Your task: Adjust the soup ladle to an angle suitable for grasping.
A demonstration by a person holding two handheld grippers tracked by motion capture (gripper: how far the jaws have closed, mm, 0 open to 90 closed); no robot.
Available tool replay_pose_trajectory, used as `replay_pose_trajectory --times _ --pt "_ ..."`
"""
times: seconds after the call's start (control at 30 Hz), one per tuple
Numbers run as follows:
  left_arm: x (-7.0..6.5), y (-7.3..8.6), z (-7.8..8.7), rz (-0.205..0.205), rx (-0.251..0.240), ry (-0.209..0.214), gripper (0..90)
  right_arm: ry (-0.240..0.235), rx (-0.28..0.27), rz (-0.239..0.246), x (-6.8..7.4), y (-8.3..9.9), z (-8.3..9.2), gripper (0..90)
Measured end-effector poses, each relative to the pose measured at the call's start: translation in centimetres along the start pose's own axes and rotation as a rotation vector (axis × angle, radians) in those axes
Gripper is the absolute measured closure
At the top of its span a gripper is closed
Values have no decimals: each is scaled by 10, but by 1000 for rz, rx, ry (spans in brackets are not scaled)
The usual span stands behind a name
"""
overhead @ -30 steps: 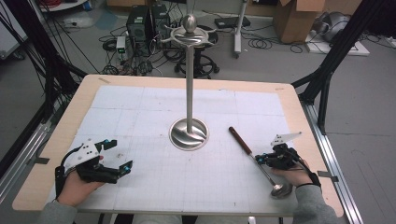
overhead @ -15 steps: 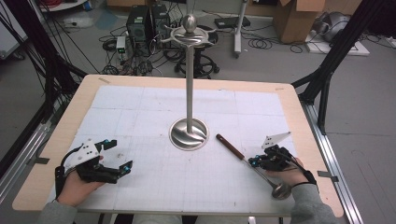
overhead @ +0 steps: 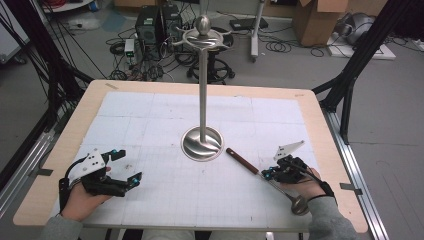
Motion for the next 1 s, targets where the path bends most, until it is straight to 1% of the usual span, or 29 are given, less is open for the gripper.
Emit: replay_pose_trajectory --times 0.07,0.1,0.17,0.27,0.4,0.5,0.67,0.77,0.8,0.87,1.0 --pt "0 0 0 0 0 0 18 0 10 9 1 -2 -1 900" --pt "0 0 0 1 -1 0 18 0 24 15 2 -6 -3 900" --pt "0 0 0 0 0 0 18 -1 29 20 2 -7 -5 900" --pt "0 0 0 1 0 -1 18 2 37 10 2 -10 -6 900" --pt "0 0 0 0 2 0 18 20 40 -10 0 -13 -7 900" --pt "0 0 0 -1 1 -1 18 19 46 -12 -1 -16 -9 900" --pt "0 0 0 0 0 -1 18 40 53 -15 -2 -21 -12 900" --pt "0 0 0 -2 0 -1 18 39 56 -8 -1 -23 -14 900" --pt "0 0 0 -1 1 0 18 33 55 -9 0 -24 -14 900" --pt "0 0 0 0 0 -1 18 19 53 3 1 -25 -16 900" --pt "0 0 0 -2 2 0 18 21 61 9 3 -28 -18 900"
Point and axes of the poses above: each handheld gripper's, and its own axes: z roughly backward along the jaws, y roughly out of its underside, x roughly to its left, the point moved 3 cm from there along -z, roughly forward along the jaws, and after that the axes turned 11 degrees about -y, right-handed, at the moved point
